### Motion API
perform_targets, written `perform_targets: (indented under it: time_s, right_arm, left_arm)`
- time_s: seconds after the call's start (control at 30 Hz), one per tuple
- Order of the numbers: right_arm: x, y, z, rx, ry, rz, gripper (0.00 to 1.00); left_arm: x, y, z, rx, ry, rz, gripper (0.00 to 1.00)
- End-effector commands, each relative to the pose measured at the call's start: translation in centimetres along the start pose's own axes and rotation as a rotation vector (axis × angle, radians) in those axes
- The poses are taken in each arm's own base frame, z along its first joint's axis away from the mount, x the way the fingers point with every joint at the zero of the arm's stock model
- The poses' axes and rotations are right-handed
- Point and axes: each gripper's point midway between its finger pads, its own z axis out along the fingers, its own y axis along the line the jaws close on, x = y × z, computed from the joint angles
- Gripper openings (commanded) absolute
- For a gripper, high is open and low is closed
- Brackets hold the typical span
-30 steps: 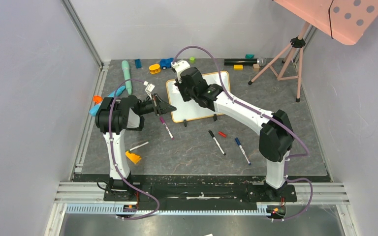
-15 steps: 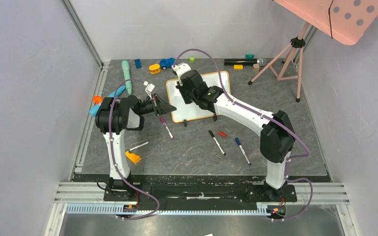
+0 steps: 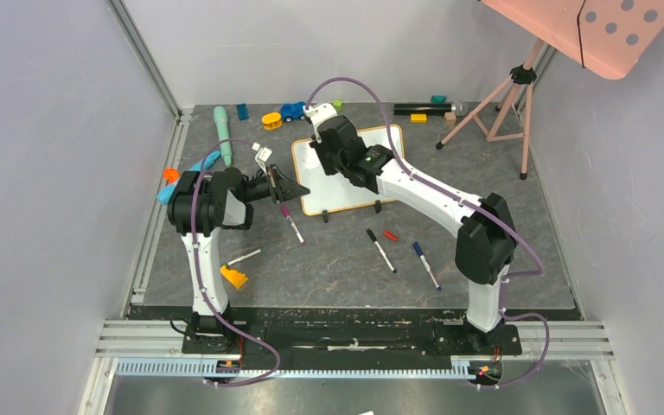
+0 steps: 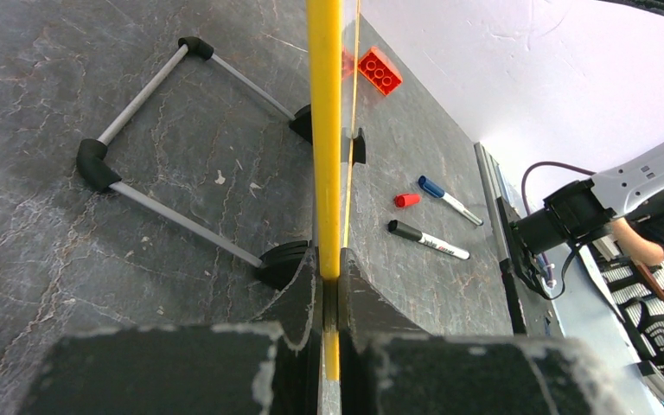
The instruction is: Write a sentence on the whiteboard
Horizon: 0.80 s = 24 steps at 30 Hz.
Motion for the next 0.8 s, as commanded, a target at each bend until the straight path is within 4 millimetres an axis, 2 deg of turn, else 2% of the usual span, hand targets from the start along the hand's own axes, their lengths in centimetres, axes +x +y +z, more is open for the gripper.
perform_targets:
  time_s: [0.0,0.3,0.53,0.77]
  right_arm:
    - [-1.5,-0.1,0.9,-0.01,-0.039,0.005,0.0]
    - [-2.1,1.7,0.7,-0.112,-0.059,0.01,0.0]
    - [-4.3,0.9,-1.6,-0.133,-0.136,0.032,0.0]
    - [-3.6,-0.5,-2.8,-0.103,-0.159,0.036,0.0]
  left_arm:
    - [1.5,-1.3,0.3,0.084,0.062,0.08,0.02]
    - [1.5,-1.3,0.3,0.083,0.061,0.079,0.02]
    - [1.5,-1.2,0.3,0.083,0.061,0.079,0.02]
    - [1.5,-1.3,0.3,0.083,0.061,0.081,0.02]
